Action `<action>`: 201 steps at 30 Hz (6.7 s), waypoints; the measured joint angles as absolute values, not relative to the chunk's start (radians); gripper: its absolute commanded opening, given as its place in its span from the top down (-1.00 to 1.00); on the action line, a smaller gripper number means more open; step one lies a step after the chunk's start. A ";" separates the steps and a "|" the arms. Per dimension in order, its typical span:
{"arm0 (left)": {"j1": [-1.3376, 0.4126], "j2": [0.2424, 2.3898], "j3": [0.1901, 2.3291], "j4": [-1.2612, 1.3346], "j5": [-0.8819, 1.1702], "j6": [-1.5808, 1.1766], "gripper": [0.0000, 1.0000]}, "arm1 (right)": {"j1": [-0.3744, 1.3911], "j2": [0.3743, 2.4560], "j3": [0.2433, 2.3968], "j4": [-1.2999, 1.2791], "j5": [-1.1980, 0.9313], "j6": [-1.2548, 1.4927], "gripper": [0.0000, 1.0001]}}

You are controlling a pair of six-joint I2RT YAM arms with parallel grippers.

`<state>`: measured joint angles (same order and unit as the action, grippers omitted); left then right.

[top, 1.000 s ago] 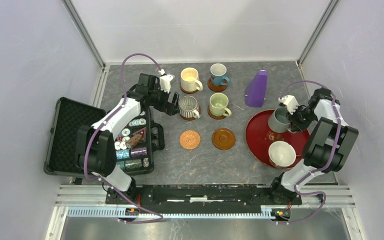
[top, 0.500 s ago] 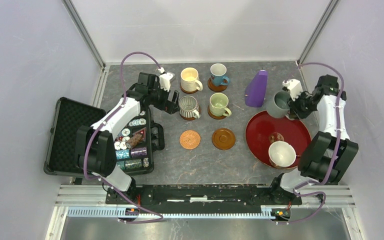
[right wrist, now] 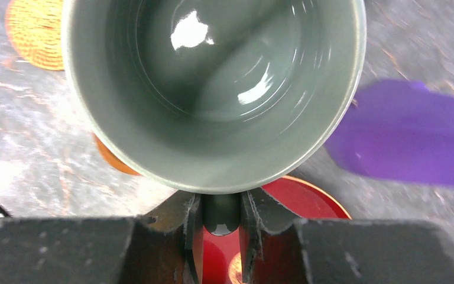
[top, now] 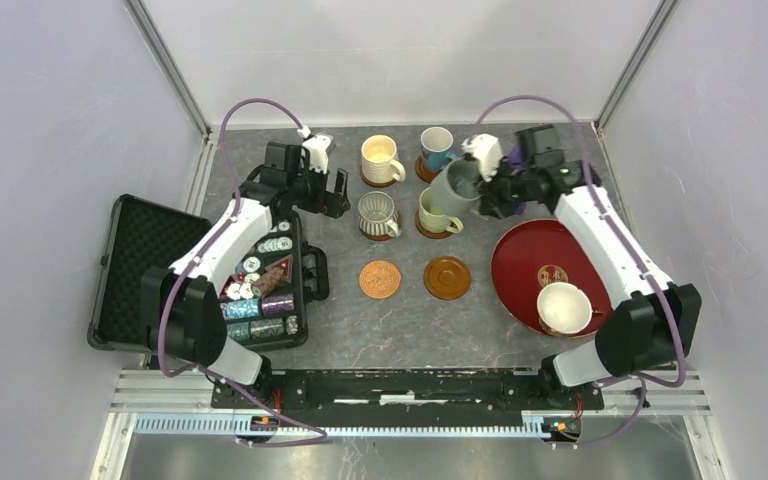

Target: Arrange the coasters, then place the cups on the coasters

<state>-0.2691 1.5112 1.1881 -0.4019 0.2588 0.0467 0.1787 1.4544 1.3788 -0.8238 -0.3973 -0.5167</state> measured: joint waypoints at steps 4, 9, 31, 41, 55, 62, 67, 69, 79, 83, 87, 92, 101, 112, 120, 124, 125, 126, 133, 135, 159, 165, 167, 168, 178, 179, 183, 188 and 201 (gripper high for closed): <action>-0.252 1.503 1.188 -0.406 0.216 0.020 -1.00 | 0.356 1.475 1.379 -0.808 -0.363 -0.450 1.00; -0.239 1.471 1.188 -0.417 0.184 -0.002 -1.00 | 0.544 1.530 1.378 -0.756 -0.303 -0.370 1.00; -0.224 1.330 1.056 -0.418 0.172 -0.069 -1.00 | 0.950 1.742 1.346 -0.568 0.154 0.043 1.00; -0.219 1.287 1.047 -0.441 0.193 -0.069 -1.00 | 0.978 1.581 1.117 -0.509 0.206 0.195 0.92; -0.219 1.244 1.018 -0.447 0.193 -0.094 -1.00 | 1.056 1.628 1.102 -0.452 0.257 0.258 0.73; -0.218 1.222 0.997 -0.430 0.193 -0.118 -0.99 | 1.061 1.681 1.123 -0.451 0.267 0.270 0.71; -0.217 1.211 0.979 -0.425 0.193 -0.120 -1.00 | 1.061 1.686 1.131 -0.450 0.267 0.281 0.69; -0.217 1.211 0.976 -0.421 0.193 -0.120 -1.00 | 1.061 1.686 1.133 -0.450 0.267 0.284 0.68; -0.217 1.209 0.966 -0.413 0.194 -0.120 -1.00 | 1.061 1.690 1.133 -0.450 0.260 0.295 0.68; -0.217 1.205 0.958 -0.414 0.194 -0.120 -1.00 | 1.061 1.690 1.133 -0.450 0.255 0.299 0.67; -0.217 1.198 0.954 -0.413 0.194 -0.120 -1.00 | 1.061 1.690 1.132 -0.450 0.248 0.300 0.65; -0.215 1.190 0.947 -0.412 0.193 -0.120 -1.00 | 1.061 1.690 1.131 -0.451 0.247 0.303 0.58; -0.213 1.176 0.922 -0.410 0.193 -0.120 -1.00 | 1.061 1.690 1.105 -0.450 0.246 0.310 0.50; -0.211 1.173 0.909 -0.409 0.194 -0.120 -1.00 | 1.060 1.684 1.097 -0.411 0.244 0.313 -0.10; -0.211 1.172 0.909 -0.409 0.194 -0.120 -1.00 | 1.061 1.634 1.076 -0.403 0.187 0.256 -0.65; -0.211 1.172 0.909 -0.409 0.197 -0.120 -1.00 | 1.056 1.555 1.052 -0.404 0.140 0.175 -0.74; -0.211 1.172 0.909 -0.409 0.201 -0.120 -1.00 | 1.045 1.521 1.038 -0.403 0.110 0.146 -0.75; -0.211 1.172 0.909 -0.410 0.205 -0.120 -1.00 | 1.039 1.498 1.028 -0.402 0.091 0.128 -0.75; -0.211 1.176 0.909 -0.409 0.222 -0.120 -1.00 | 0.847 1.389 0.973 -0.394 -0.122 0.003 -0.72; -0.211 1.181 0.909 -0.410 0.226 -0.119 -1.00 | 0.790 1.390 0.973 -0.405 -0.179 -0.034 -0.80; -0.209 1.375 1.028 -0.424 0.405 0.022 -1.00 | -0.307 1.356 1.148 -1.037 -0.253 -0.793 -0.72; -0.209 1.417 1.039 -0.426 0.405 0.023 -1.00 | -0.475 1.389 1.165 -1.105 -0.197 -0.969 -0.70; -0.209 1.435 1.055 -0.434 0.410 0.024 -1.00 | -0.510 1.382 1.156 -1.107 -0.171 -1.032 -0.69; -0.209 1.446 1.065 -0.441 0.418 0.026 -1.00 | -0.531 1.376 1.144 -1.106 -0.160 -1.069 -0.69; -0.209 1.477 1.100 -0.495 0.464 0.070 -1.00 | -0.676 1.370 1.068 -1.143 -0.128 -1.382 -0.62; -0.209 1.477 1.106 -0.501 0.468 0.075 -1.00 | -0.676 1.369 1.054 -1.147 -0.133 -1.415 -0.61; -0.209 1.489 1.161 -0.530 0.481 0.079 -1.00 | -0.676 1.335 0.957 -1.166 -0.152 -1.533 -0.62; -0.209 1.528 1.232 -0.530 0.482 0.079 -1.00 | -0.676 1.310 0.886 -1.192 -0.184 -1.627 -0.60; -0.209 1.547 1.245 -0.530 0.473 0.079 -1.00 | -0.540 1.325 0.885 -1.171 -0.277 -1.692 -0.20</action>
